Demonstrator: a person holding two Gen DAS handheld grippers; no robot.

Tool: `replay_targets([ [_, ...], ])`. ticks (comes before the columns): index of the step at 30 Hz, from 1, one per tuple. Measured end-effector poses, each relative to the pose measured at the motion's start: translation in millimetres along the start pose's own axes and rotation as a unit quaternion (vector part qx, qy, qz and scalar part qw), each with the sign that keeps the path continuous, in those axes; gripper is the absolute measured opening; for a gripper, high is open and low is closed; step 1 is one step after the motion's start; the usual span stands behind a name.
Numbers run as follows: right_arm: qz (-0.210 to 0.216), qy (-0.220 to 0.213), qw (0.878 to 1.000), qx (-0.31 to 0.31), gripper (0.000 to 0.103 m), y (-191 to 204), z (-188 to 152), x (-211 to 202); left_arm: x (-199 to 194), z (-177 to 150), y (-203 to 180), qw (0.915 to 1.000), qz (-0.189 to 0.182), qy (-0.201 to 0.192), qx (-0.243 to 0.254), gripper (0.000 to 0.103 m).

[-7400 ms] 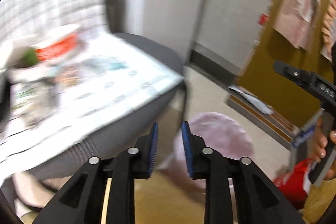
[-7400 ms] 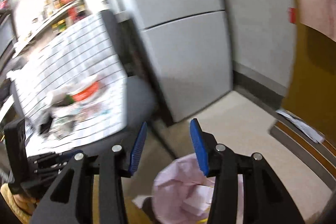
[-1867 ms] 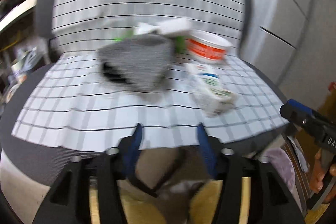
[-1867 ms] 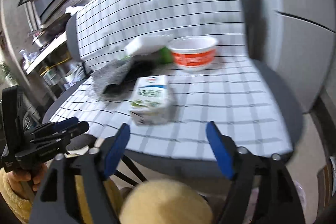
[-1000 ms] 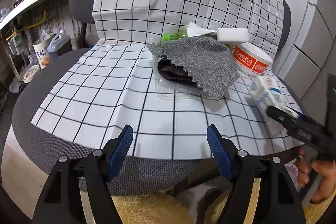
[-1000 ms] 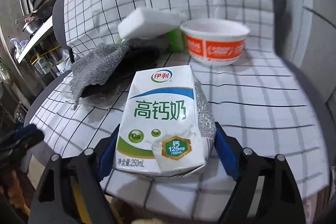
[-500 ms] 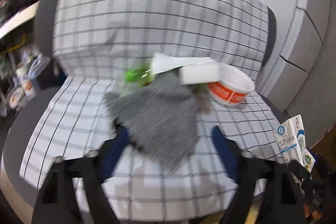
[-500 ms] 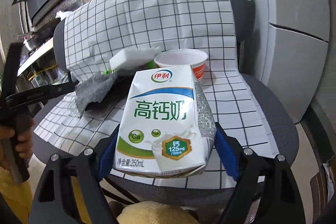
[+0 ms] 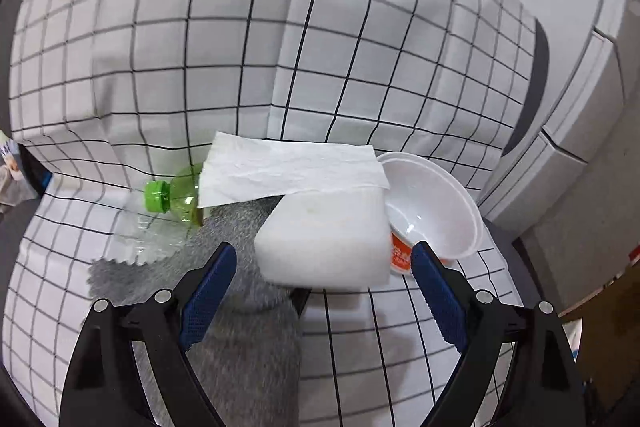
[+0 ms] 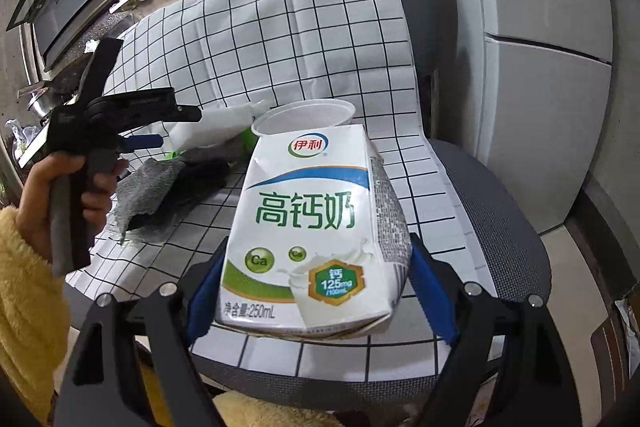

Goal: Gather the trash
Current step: 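Grasp the white sponge with the left tool while the right holds the milk carton, then carry the carton and sponge over the pink bin and open both tools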

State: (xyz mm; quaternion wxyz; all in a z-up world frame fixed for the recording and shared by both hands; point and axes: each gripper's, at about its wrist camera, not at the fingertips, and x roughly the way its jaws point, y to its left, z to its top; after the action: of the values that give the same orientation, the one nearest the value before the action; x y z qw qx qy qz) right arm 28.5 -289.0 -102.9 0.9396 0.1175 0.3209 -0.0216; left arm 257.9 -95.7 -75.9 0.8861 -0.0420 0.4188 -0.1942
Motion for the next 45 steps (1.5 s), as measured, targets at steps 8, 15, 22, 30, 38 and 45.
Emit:
replay_targets([
  [8, 0.003, 0.005, 1.0, -0.003, 0.081, 1, -1, 2, 6, 1, 5, 0.9996, -0.026, -0.004, -0.005, 0.064],
  [15, 0.008, -0.01, 1.0, 0.002, 0.081, 5, -3, -20, -67, -41, -19, 0.9941, -0.054, -0.077, 0.055, 0.063],
  [22, 0.0, -0.014, 1.0, 0.001, 0.081, 8, -17, -46, -125, -130, -35, 0.9887, -0.057, -0.103, 0.092, 0.063],
  [30, -0.041, -0.004, 0.999, -0.005, 0.081, 10, -49, -76, -146, -202, -33, 0.9893, -0.045, -0.099, 0.098, 0.064],
  [38, -0.108, -0.002, 0.994, 0.021, 0.081, -21, -76, -116, -150, -225, -76, 0.9805, -0.098, -0.086, 0.147, 0.064],
  [45, -0.177, 0.024, 0.982, 0.065, 0.082, -72, -105, -142, -136, -238, -137, 0.9664, -0.157, -0.06, 0.195, 0.064],
])
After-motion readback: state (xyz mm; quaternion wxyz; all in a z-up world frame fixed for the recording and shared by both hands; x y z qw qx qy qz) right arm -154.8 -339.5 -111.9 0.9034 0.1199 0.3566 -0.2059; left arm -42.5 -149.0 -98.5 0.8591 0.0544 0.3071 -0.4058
